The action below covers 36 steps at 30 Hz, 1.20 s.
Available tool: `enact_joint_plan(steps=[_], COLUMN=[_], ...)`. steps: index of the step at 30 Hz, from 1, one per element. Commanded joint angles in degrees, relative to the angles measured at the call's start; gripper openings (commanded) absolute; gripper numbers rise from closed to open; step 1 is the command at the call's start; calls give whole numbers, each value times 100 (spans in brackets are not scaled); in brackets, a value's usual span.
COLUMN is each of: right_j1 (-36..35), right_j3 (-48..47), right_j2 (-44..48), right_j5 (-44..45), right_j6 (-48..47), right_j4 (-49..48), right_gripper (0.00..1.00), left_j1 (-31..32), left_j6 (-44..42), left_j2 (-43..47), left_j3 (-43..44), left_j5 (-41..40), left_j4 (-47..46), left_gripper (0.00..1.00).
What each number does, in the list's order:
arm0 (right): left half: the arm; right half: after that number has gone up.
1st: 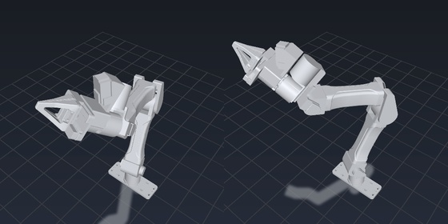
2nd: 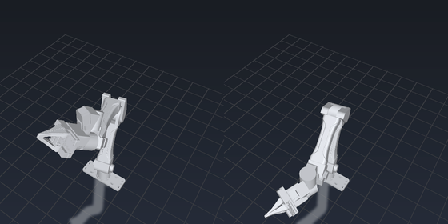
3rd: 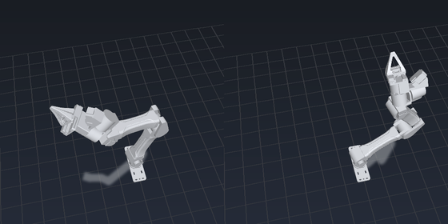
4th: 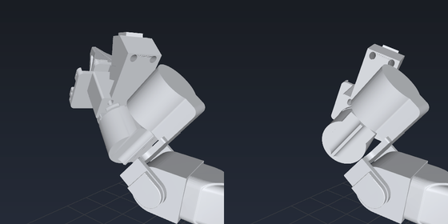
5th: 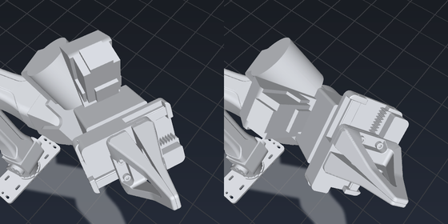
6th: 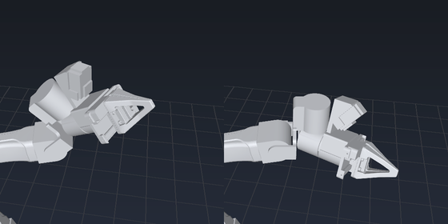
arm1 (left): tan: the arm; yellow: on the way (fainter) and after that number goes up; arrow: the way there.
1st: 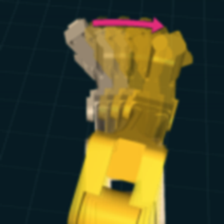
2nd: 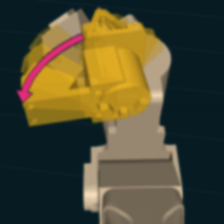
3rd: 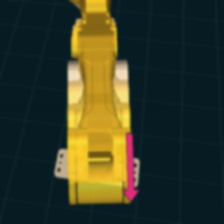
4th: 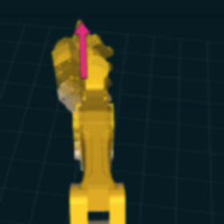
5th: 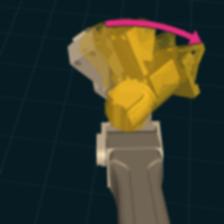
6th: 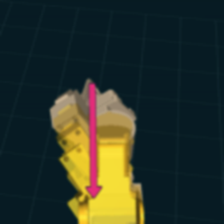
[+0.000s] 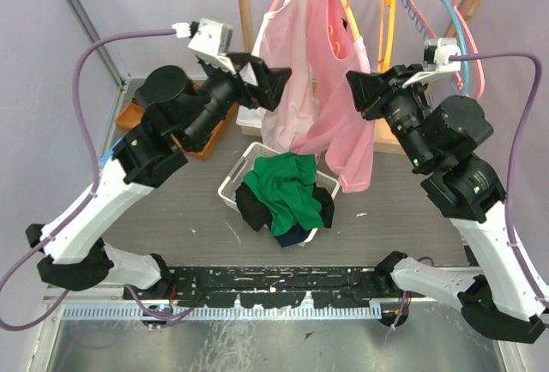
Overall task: Remove the t-shirt from the hanger
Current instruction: Pick up the hanger from the clothesline, then remove the T-shirt from the hanger.
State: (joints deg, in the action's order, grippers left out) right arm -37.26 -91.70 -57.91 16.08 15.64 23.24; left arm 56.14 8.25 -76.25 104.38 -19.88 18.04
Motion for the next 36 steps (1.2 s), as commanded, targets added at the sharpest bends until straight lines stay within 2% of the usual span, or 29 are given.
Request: enact_joint_plan(steps=[1,7,16,24,36], right_j1=[18,18,17,20,17], right_j3=[-111,161,483,623,549], right_j2=[235,595,902,1101,1092], right_j5=[-594,-572,-729,-810,-918], right_j6=[97,63,19,-8,95], right_j4=[-222,-199,-218,-195,-81], right_gripper=[1,1,1,1,1], left_j1=[-62,-139,-362,-607,-735], left_j6=[-109,-230,-323,-132,179], left_j2=[-441,-992,-1862,-2345,-2706], left_j3=[284,354,952,1278,1531], left_j5=[235,205,103,-197,92], left_j4=[-727,-1461,-1926,-1835,-1884], left_gripper=[98,100,93,90,89])
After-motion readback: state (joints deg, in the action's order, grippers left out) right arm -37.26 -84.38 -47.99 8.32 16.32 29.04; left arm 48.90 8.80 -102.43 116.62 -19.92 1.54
